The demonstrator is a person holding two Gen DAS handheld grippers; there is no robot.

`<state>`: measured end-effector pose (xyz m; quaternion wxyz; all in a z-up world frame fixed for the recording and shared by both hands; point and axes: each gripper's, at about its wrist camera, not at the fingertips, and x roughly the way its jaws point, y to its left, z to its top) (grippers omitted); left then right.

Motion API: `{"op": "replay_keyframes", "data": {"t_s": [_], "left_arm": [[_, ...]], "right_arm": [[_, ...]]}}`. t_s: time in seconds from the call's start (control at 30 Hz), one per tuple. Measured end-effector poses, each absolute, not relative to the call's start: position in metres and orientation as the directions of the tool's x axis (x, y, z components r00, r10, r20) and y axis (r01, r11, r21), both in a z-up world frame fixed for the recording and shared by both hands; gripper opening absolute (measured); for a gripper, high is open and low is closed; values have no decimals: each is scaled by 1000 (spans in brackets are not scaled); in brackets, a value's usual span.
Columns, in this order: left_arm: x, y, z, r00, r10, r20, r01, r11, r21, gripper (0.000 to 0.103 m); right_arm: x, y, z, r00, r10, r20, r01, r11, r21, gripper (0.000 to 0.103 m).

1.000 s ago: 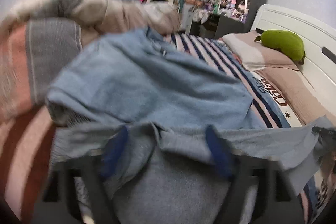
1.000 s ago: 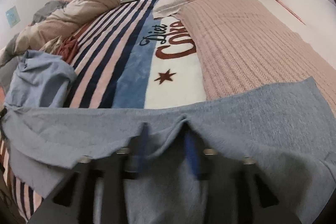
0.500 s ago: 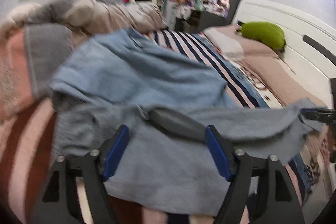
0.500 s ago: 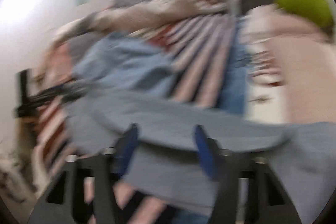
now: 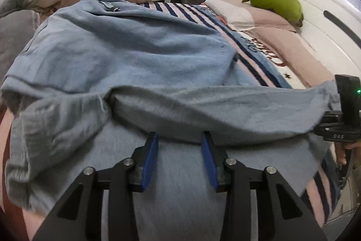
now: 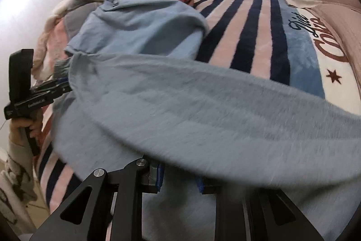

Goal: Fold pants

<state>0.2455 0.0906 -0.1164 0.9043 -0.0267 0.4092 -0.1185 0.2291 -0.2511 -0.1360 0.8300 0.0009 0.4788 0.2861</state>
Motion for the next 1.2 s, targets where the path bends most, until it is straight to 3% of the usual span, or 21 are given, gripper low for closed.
{"op": "replay_keyframes", "data": {"t_s": [0.3,0.4,0.5,0.63,0.73,0.8,0.9,1.2], "left_arm": [[288,93,-125,673,-113,-731,125,991,-38,36],[279,101,-120,695,-117,-709,104,993,-62,36],[263,105,-107,719,-130,-683,101,991,-82,44],[240,94,-96,737,-159,-657,127,987,-97,52],[225,85,-91,737,-181,-651,148,983,-106,53],[218,81,-88,736,-197,-648,157,980,-119,53],[208,68,-80,734,-222,-641,182,975,-129,53],[189,37,-65,736,-273,-620,232,961,-148,53]], "right_arm": [[277,-264,-133,498,369,-785,-397,902,173,15],[283,-274,-128,510,368,-777,-367,911,190,16],[270,-288,-114,542,347,-765,-357,920,164,16],[238,-323,-92,595,270,-757,-294,950,108,27],[210,-353,-79,637,184,-749,-220,974,52,32],[188,-378,-70,665,95,-741,-153,988,-11,41],[160,-405,-63,687,-19,-727,-75,992,-97,42],[99,-450,-51,715,-106,-691,54,994,-96,48]]}}
